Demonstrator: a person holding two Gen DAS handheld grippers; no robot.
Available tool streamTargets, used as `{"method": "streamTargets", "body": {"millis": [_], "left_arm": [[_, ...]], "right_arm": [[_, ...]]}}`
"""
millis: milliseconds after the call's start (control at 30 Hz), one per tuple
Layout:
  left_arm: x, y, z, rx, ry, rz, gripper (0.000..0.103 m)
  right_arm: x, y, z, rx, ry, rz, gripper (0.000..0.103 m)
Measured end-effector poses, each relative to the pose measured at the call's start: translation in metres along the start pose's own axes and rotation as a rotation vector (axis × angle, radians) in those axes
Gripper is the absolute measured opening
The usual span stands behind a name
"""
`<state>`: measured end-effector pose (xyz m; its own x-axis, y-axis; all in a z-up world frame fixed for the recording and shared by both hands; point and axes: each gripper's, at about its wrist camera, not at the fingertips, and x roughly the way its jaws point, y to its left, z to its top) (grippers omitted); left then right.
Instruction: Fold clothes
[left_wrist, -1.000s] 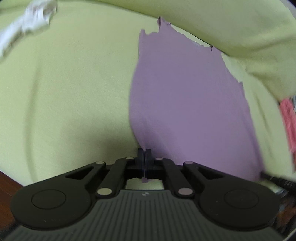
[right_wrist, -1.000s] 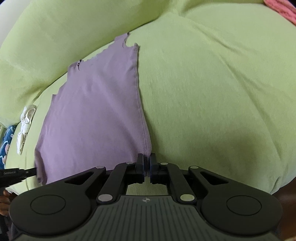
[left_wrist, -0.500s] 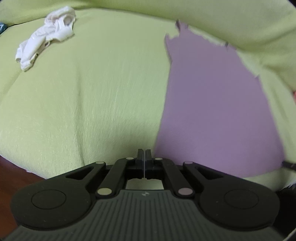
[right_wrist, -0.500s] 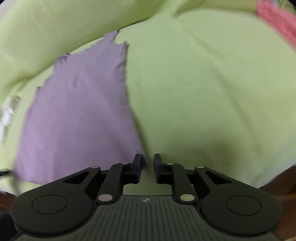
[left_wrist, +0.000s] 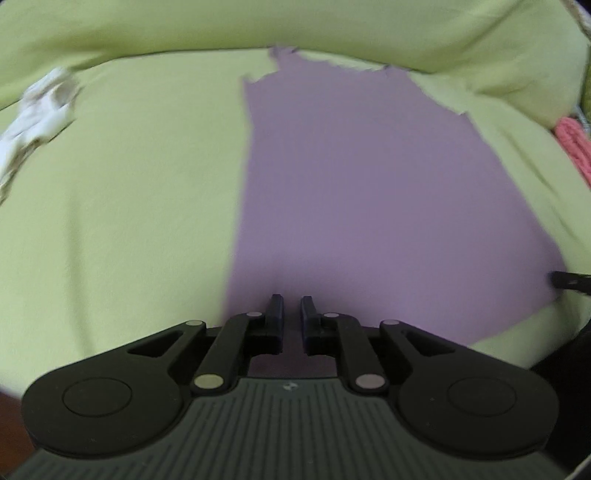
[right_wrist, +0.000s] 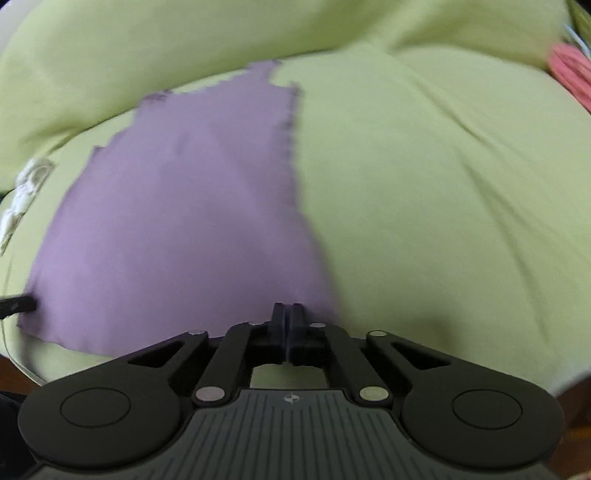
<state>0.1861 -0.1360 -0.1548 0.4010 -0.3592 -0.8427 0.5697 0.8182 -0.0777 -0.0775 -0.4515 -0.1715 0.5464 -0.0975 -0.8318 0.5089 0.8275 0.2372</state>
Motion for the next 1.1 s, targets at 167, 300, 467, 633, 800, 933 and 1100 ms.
{"method": "streamTargets", "body": {"millis": [167, 300, 467, 633, 800, 933, 1100], "left_arm": [[-0.007, -0.002, 0.038, 0.012, -0.055, -0.014, 0.008], [0.025, -0.025, 0.083, 0.04, -0.092, -0.091, 0.011], [0.078, -0.037, 0.116, 0.058, -0.093, -0.123, 0.011], [0.084, -0.02, 0.124, 0.075, -0.132, -0.171, 0.012], [0.098, 0.003, 0.171, 0.036, -0.172, -0.183, 0.013], [0.126, 0.035, 0.234, -0.097, -0.186, -0.248, 0.019], [0.154, 0.06, 0.292, -0.174, -0.193, -0.242, 0.019]], "right_arm": [[-0.008, 0.007, 0.034, -0.075, -0.122, 0.024, 0.013], [0.028, 0.048, 0.066, -0.201, -0.169, 0.168, 0.013], [0.081, 0.063, 0.085, -0.314, -0.142, 0.233, 0.0], [0.081, 0.024, 0.107, -0.189, -0.137, 0.179, 0.0], [0.089, 0.054, 0.144, -0.259, -0.18, 0.249, 0.013], [0.122, 0.073, 0.184, -0.248, -0.136, 0.337, 0.013], [0.151, 0.08, 0.233, -0.167, -0.093, 0.487, 0.016]]}}
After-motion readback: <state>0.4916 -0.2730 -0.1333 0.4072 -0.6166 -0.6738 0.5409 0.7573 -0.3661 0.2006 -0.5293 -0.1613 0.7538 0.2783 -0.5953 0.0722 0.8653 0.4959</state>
